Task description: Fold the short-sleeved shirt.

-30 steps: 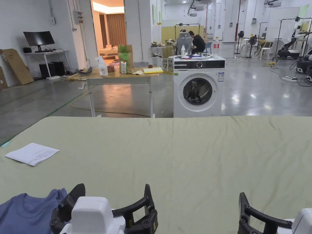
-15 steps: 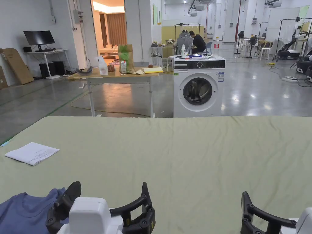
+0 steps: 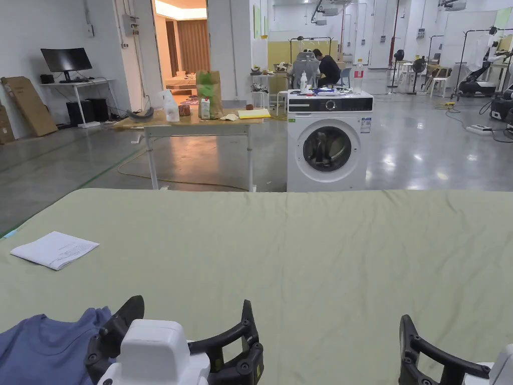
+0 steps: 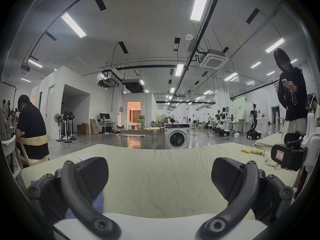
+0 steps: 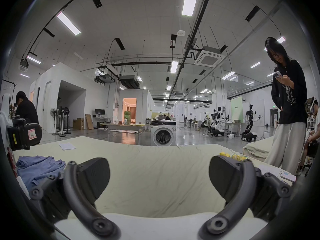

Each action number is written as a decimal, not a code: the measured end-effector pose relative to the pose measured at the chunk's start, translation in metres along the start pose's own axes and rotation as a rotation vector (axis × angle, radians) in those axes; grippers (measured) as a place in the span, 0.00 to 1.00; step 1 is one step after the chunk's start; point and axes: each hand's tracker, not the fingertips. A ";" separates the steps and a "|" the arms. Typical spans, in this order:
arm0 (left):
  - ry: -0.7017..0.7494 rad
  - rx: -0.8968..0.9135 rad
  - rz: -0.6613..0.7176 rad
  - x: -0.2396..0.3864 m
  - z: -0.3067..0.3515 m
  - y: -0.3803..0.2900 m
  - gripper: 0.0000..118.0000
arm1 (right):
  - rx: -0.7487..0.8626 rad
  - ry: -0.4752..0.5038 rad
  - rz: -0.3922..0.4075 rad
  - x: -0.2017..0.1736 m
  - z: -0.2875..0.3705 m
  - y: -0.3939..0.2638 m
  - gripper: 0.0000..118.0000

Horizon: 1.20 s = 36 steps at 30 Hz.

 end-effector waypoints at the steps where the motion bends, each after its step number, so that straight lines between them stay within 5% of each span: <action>1: 0.002 -0.007 -0.009 0.002 0.001 0.001 0.43 | -0.001 0.008 0.003 0.000 0.001 0.000 0.62; 4: -0.009 -0.006 -0.052 0.005 0.000 0.000 0.02 | 0.025 0.003 0.016 0.000 0.003 0.000 0.29; 5: 0.041 -0.015 -0.078 0.003 -0.004 -0.004 0.00 | 0.017 -0.002 0.022 0.001 0.002 0.000 0.00; 7: -0.061 -0.031 -0.032 0.005 -0.009 -0.007 0.00 | 0.015 -0.015 0.017 0.007 0.003 0.001 0.00; 20: 0.070 -0.060 -0.014 -0.026 -0.006 -0.012 0.00 | -0.036 0.002 0.010 -0.015 -0.009 -0.007 0.00; 26: 0.417 -0.062 -0.163 -0.121 0.066 -0.003 0.00 | -0.050 0.330 -0.037 -0.120 -0.036 -0.002 0.00; 30: 0.569 -0.094 -0.100 -0.162 0.103 -0.004 0.00 | -0.019 0.535 -0.043 -0.175 -0.031 0.010 0.00; 36: 0.569 -0.119 -0.076 -0.173 0.106 -0.012 0.00 | 0.024 0.577 0.039 -0.183 -0.032 0.013 0.00</action>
